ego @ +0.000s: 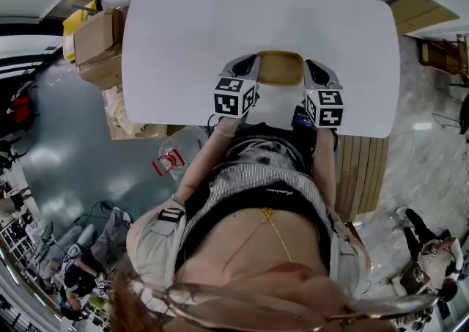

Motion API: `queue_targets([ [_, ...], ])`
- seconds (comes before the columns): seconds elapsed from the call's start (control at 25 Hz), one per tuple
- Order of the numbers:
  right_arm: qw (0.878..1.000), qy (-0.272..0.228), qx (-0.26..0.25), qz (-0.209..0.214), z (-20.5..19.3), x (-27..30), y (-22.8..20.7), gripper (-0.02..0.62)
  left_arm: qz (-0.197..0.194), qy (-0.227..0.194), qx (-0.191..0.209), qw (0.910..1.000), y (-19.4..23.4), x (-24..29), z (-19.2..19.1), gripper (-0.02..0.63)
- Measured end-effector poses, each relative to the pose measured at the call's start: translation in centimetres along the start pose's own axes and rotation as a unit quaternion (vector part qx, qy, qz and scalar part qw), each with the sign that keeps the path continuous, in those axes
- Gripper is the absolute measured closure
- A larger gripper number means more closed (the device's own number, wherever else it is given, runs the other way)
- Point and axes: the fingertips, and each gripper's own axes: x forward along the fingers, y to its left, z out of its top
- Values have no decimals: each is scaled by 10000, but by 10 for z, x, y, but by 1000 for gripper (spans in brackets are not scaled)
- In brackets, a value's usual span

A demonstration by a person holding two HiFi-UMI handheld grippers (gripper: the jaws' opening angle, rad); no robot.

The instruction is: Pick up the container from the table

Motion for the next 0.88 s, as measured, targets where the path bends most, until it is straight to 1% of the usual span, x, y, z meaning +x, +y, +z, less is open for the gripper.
queue_targets([
  [0.4,9986,523,59,36,-29,18,-8,569,43,390,-91,9992,9,15,-26,606],
  [0.88,9940,1088,146,3,-58,36,-15,569,157,799,-208,9965,25,28,-52,606],
])
